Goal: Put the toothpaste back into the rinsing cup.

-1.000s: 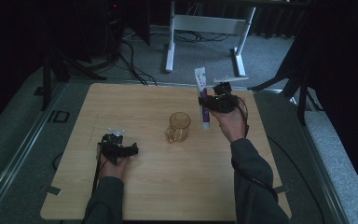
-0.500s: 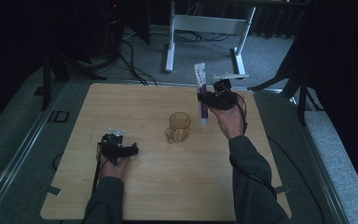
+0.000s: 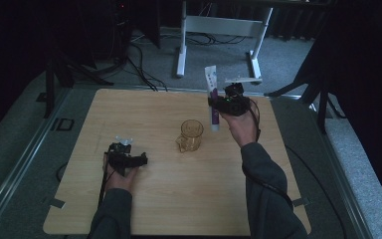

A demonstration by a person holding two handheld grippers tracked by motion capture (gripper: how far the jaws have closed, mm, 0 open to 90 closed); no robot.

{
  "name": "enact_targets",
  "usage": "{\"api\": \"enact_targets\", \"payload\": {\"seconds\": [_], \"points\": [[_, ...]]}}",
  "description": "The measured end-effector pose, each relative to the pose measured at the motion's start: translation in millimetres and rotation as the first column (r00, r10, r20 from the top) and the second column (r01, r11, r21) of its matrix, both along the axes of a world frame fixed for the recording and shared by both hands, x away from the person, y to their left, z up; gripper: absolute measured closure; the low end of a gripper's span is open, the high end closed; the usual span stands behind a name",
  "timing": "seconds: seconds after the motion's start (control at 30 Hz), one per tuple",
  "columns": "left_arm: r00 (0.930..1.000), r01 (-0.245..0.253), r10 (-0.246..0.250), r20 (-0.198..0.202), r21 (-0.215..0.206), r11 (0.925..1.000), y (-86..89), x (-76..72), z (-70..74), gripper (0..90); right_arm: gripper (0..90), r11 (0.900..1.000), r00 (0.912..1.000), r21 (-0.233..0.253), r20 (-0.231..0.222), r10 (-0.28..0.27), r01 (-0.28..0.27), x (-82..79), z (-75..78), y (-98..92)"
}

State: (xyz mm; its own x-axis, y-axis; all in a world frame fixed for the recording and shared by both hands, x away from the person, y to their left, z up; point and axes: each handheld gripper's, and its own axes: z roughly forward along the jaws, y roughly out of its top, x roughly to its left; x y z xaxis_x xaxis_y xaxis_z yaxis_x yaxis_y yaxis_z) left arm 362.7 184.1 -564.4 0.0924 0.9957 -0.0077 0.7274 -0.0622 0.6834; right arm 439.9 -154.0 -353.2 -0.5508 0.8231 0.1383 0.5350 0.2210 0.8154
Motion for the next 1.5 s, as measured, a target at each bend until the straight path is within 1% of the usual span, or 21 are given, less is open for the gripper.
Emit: {"api": "enact_targets", "payload": {"seconds": [0.13,0.37,0.53,0.6,1.17,1.43,1.5], "points": [[1.0,0.0,0.0,0.0,0.0,1.0,0.0,0.0,0.0,1.5,70.9,1.0,0.9999,-0.004,0.008,0.006,-0.006,1.4,-1.7,2.6],[1.0,0.0,0.0,0.0,0.0,1.0,0.0,0.0,0.0,1.5,70.8,1.0,0.9999,0.001,0.011,0.005,-0.005,4.4,-5.5,7.7],[1.0,0.0,0.0,0.0,0.0,1.0,0.0,0.0,0.0,1.5,70.8,1.0,0.9998,0.01,0.018,0.006,-0.006,5.1,-7.2,10.1],[1.0,0.0,0.0,0.0,0.0,1.0,0.0,0.0,0.0,1.4,70.8,1.0,0.9999,0.018,0.012,0.011,-0.011,6.2,-8.2,12.4],[1.0,0.0,0.0,-0.001,0.0,1.0,0.0,0.0,0.1,1.5,70.8,0.999,0.9992,0.016,0.024,0.031,-0.032,7.2,-13.4,25.6],[1.0,0.0,0.0,-0.001,0.0,1.0,0.0,0.0,0.1,1.5,70.7,0.999,0.9991,0.022,0.032,0.027,-0.028,6.9,-15.1,30.9],[1.0,0.0,0.0,-0.001,0.0,1.0,0.0,0.0,0.1,1.5,70.7,0.999,0.999,0.019,0.028,0.034,-0.034,7.6,-15.8,32.9]]}}
